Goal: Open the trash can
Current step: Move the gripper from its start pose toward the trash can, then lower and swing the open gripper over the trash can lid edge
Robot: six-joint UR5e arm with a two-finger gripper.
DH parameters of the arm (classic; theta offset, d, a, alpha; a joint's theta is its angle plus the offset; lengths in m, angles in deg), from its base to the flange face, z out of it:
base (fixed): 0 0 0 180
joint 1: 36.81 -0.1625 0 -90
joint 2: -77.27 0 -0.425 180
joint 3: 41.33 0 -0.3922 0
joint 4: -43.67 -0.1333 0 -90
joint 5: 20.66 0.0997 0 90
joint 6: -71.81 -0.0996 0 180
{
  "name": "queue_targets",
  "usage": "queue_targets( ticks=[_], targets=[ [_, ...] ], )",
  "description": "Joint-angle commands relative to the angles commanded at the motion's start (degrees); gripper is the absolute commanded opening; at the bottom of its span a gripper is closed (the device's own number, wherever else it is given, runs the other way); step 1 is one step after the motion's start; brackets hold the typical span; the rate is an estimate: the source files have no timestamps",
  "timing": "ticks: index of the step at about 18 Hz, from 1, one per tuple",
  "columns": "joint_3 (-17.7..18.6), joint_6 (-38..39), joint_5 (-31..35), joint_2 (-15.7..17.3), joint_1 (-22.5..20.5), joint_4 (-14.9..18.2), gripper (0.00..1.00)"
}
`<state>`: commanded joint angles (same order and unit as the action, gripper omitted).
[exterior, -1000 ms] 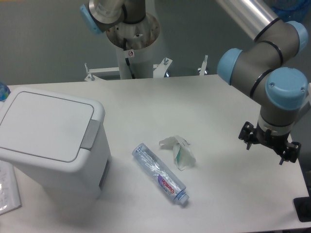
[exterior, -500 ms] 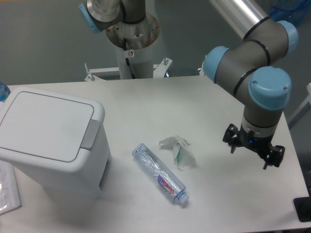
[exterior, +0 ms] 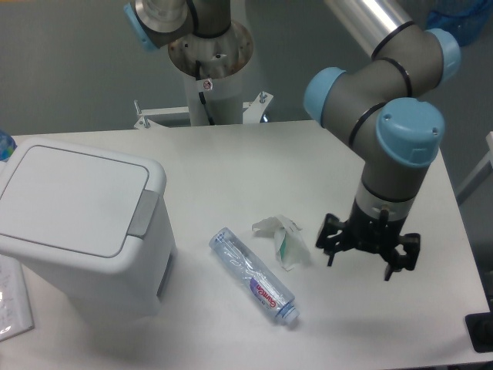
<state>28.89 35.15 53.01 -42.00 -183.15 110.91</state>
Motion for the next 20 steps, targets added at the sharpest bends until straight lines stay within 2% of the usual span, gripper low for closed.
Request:
queue_targets(
  ticks=[7, 11, 15, 20],
  targets=[
    [1.67, 4.14, -12.22, 4.04, 1.85, 0.0, 1.0],
    [4.83, 3.96, -14.26, 6.94, 2.81, -0.26, 1.0],
    [9.21, 3.7, -14.43, 11.5, 4.74, -0.61, 1.0],
    [10.72, 4.13, -15.75, 14.41, 6.85, -0.53, 1.0]
  ],
)
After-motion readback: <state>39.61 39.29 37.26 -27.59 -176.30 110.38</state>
